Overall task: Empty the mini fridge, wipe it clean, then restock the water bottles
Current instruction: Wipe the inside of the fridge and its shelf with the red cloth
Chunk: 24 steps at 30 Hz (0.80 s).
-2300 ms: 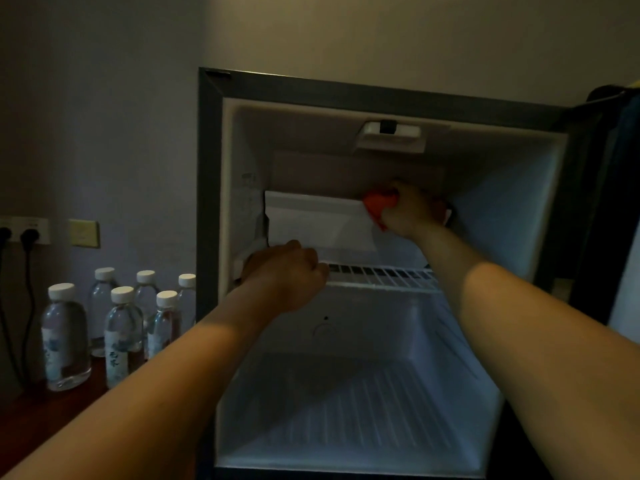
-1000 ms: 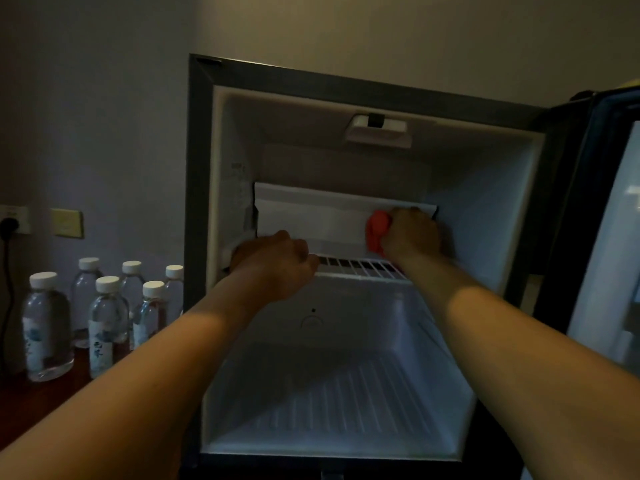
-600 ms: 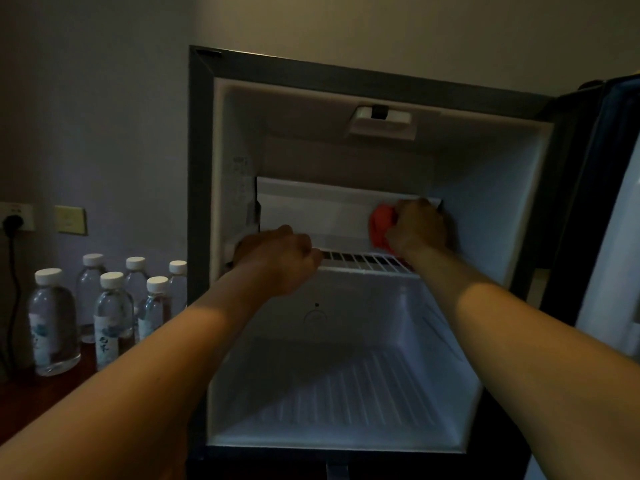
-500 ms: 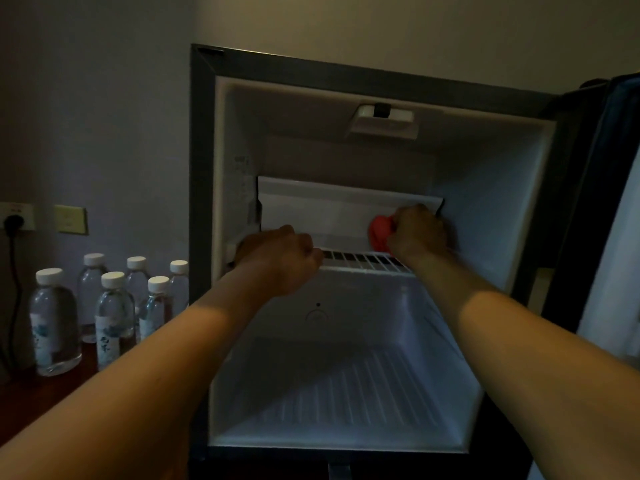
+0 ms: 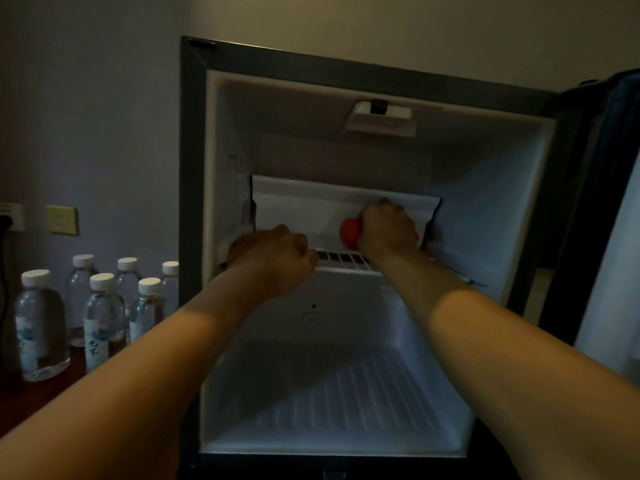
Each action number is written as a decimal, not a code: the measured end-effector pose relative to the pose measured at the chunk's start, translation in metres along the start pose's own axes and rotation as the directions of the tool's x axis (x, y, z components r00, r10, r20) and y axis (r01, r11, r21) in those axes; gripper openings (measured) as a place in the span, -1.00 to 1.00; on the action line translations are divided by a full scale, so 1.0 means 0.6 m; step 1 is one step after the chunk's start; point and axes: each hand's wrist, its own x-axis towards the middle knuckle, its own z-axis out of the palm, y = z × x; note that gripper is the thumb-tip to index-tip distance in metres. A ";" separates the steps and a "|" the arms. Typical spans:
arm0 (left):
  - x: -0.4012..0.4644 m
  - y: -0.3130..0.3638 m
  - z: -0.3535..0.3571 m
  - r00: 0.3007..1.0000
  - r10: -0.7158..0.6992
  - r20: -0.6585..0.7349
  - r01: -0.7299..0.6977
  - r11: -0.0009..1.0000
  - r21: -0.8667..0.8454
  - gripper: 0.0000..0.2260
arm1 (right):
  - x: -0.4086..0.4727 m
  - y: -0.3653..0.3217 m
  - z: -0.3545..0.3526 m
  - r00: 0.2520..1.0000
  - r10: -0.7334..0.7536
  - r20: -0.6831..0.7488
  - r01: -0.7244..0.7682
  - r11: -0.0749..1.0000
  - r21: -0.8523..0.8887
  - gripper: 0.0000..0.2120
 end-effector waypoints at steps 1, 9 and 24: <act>0.000 -0.001 -0.001 1.000 0.001 0.000 -0.001 1.000 0.006 -0.59 | 0.000 0.007 -0.004 1.000 0.005 0.003 -0.005 1.000 0.009 -0.72; -0.005 0.004 -0.004 1.000 0.012 0.025 -0.012 1.000 -0.005 -0.60 | -0.004 0.071 -0.025 0.991 0.135 -0.016 -0.133 0.987 0.095 -0.61; 0.003 0.003 0.003 1.000 0.009 -0.009 -0.009 1.000 0.007 -0.63 | -0.005 -0.030 -0.021 0.992 0.003 -0.127 0.007 0.997 0.079 -0.74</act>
